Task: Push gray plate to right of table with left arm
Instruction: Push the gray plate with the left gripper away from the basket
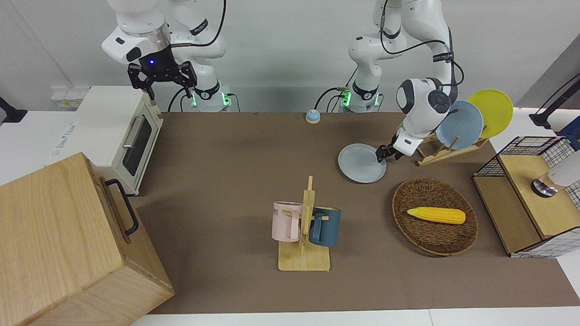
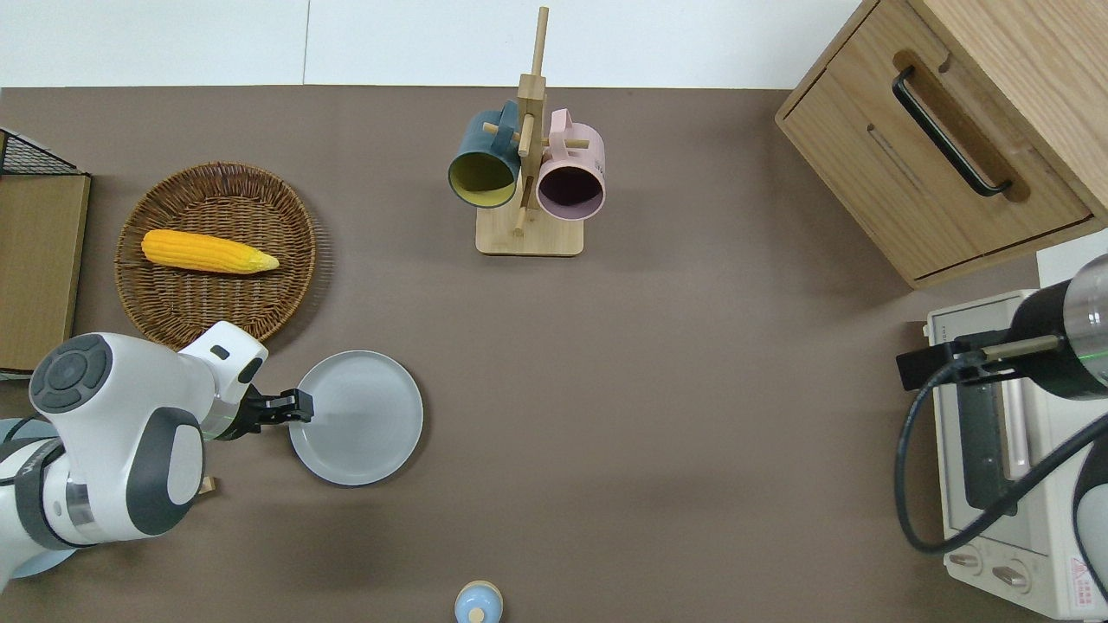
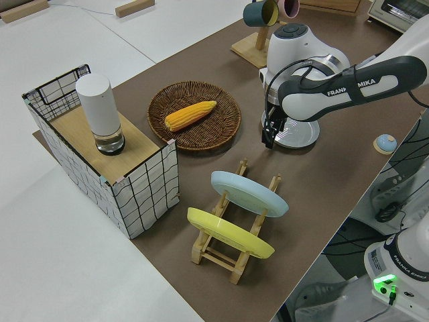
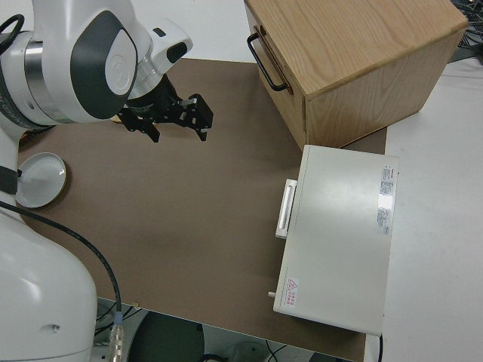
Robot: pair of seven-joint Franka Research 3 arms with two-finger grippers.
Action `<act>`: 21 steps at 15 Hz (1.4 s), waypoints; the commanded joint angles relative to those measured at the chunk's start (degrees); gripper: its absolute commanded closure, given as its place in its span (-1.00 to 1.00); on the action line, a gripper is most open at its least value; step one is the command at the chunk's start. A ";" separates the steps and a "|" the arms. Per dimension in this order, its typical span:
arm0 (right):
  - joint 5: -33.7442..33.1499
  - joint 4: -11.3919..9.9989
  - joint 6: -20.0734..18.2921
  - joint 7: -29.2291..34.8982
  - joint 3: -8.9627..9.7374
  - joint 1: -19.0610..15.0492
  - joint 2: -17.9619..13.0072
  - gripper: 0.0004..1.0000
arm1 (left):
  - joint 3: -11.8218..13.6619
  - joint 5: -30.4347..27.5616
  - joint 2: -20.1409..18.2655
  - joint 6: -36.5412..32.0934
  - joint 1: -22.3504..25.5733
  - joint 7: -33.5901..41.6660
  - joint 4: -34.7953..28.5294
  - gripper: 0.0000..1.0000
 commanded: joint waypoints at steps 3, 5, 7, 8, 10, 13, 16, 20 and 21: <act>-0.03 -0.23 -0.60 -0.43 0.30 -0.46 -0.60 -0.99 | -0.07 -0.99 0.56 2.75 -0.36 0.51 -1.68 0.39; 0.05 -0.23 -0.68 -0.43 0.30 -0.46 -0.60 -0.99 | -0.07 -1.07 0.65 2.75 -0.45 0.51 -1.59 0.67; 0.05 -0.23 -0.68 -0.43 0.30 -0.46 -0.60 -0.99 | -0.41 -2.12 0.73 2.75 -0.54 0.51 -1.59 1.00; -0.03 -0.23 -0.68 -0.43 0.30 -0.46 -0.60 -0.99 | -0.68 -2.22 0.74 2.75 -0.54 0.51 -1.59 1.00; -0.03 -0.23 -0.68 -0.43 0.30 -0.46 -0.60 -0.99 | -1.12 -2.31 0.74 2.75 -1.23 0.25 -1.59 1.00; -0.04 -0.23 -0.68 -0.43 0.30 -0.46 -0.60 -0.99 | -1.12 -5.37 0.82 2.83 -4.04 -0.55 -1.42 1.00; 0.05 -0.23 -0.68 -0.43 0.30 -0.46 -0.60 -0.99 | -1.12 -6.26 0.82 3.01 -6.94 -2.91 -1.42 1.00; -0.03 -0.23 -0.68 -0.43 0.30 -0.46 -0.60 -0.99 | -1.12 -6.35 1.79 5.37 -14.40 -10.81 -1.24 1.00; -0.04 -0.23 -0.68 -0.43 0.30 -0.46 -0.60 -0.99 | -1.12 -6.35 2.49 6.43 -16.25 -12.83 -1.15 1.00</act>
